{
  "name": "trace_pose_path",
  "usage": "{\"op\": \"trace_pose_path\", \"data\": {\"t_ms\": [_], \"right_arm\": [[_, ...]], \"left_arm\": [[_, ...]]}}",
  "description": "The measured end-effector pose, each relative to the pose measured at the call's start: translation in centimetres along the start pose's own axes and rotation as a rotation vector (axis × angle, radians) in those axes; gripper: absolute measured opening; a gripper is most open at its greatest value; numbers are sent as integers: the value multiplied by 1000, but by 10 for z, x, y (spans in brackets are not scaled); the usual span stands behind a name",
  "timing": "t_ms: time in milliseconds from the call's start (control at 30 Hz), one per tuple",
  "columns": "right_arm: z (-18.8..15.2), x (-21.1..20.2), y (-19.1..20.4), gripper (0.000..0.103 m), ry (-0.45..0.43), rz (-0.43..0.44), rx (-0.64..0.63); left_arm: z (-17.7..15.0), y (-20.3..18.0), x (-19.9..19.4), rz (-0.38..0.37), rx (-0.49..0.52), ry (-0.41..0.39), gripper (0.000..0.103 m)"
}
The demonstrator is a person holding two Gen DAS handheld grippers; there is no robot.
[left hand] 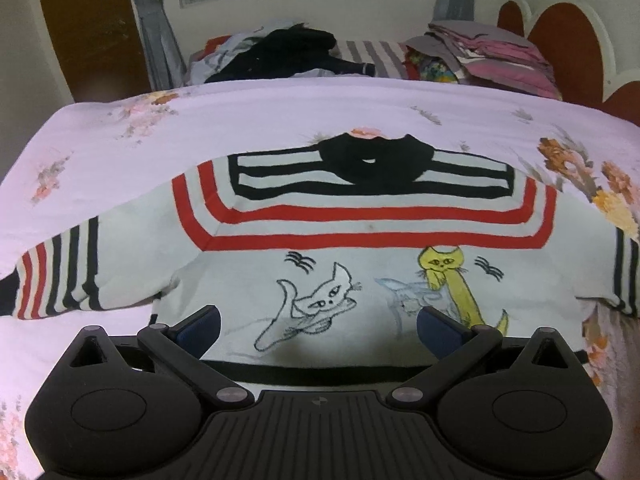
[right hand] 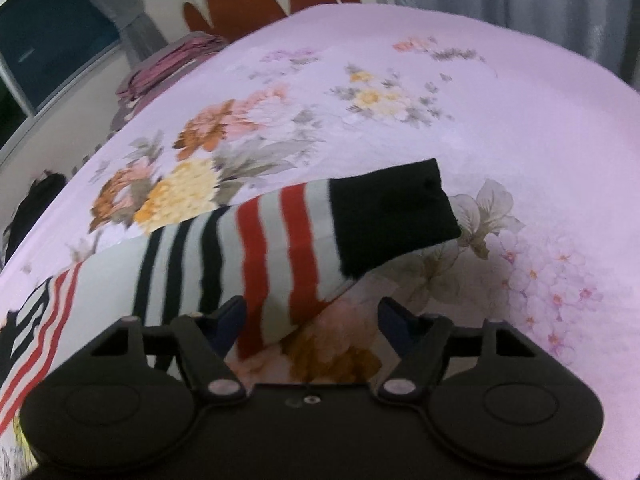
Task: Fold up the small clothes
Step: 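Grasp the black sleeve cuff with the right gripper, then fold the sleeve across the sweater body with the right gripper while the left gripper grasps the other cuff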
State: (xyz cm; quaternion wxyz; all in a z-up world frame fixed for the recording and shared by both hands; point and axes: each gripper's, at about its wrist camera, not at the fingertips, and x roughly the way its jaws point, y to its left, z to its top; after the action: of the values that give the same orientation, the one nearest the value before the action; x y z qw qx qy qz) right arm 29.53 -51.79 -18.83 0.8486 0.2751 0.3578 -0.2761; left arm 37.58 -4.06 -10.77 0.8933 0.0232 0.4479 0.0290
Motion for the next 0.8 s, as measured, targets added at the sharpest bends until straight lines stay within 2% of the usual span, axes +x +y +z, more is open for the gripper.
{"op": "trace_pose_path", "data": {"t_ms": [100,200,233,267,367,467,633,800], "right_arm": [[4,10,-4,57,-14,-11,20],[9,16,-5,35,-38,-15,30],[10,17,-7,22,-46,-17,35],[11,17,-8,15,-51,-17,38],[13,13,-8,10,-78,6,29],[16,1,2,9,-132,40,-5],[20,-25,46,8,-219,130,-120],[10,-48,125,8,-252,293,-277]], "left_arm": [[2,-2,1,1,-3,1,103],[3,-3,1,12,1,-14,103],[3,-4,1,8,5,-12,103],[4,-4,2,5,9,-2,103],[6,-4,11,-8,-5,58,103],[7,-2,17,-2,-28,82,103],[6,3,12,24,-21,21,103],[7,20,6,13,-26,-21,103]]}}
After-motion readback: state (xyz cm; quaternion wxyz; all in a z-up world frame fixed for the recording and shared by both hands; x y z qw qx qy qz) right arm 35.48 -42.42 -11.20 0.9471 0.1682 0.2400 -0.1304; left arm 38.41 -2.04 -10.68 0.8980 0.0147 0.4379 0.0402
